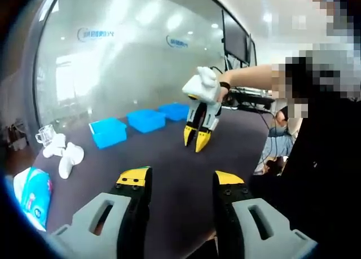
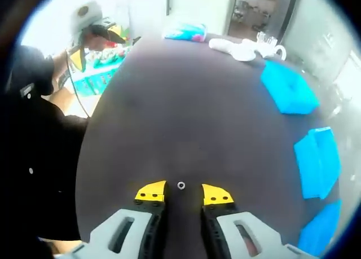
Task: Sort the screws, nuts, and washers into the corresponding bins
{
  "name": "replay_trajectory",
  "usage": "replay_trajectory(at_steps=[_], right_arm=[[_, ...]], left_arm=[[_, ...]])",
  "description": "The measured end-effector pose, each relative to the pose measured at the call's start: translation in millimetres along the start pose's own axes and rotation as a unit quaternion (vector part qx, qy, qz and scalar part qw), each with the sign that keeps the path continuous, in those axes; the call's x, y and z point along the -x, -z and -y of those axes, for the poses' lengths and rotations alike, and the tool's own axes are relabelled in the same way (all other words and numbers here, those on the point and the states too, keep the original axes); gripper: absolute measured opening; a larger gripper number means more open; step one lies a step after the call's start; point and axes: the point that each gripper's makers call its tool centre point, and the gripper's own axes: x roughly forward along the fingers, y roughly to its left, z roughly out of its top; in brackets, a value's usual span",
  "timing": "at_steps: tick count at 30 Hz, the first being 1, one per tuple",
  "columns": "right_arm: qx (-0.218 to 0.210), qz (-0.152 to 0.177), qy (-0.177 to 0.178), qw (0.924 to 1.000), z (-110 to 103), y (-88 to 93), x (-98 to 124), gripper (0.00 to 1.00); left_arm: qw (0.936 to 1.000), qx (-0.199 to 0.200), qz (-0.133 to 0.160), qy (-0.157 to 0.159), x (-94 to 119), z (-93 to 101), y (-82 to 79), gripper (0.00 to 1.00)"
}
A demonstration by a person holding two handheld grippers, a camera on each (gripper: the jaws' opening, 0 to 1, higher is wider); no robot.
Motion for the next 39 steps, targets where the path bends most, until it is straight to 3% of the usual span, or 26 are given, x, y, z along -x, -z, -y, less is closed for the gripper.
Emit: replay_trajectory(at_steps=[14,26,39], right_arm=[[-0.015,-0.004,-0.013,0.9998,-0.2,3.3,-6.8,0.08],[0.008,-0.014,-0.004,0.9999,-9.9,1.9,-8.4,0.01],[-0.01,0.018,-0.005,0.9998,-23.4,3.8,3.8,0.01]], left_arm=[[0.9999,0.009,0.004,-0.003,4.7,1.8,-0.7,0.41],[1.0,0.008,0.004,-0.005,8.1,4.6,0.2,0.41],[0.9999,0.007,0.011,-0.009,9.9,2.6,-4.8,0.4]])
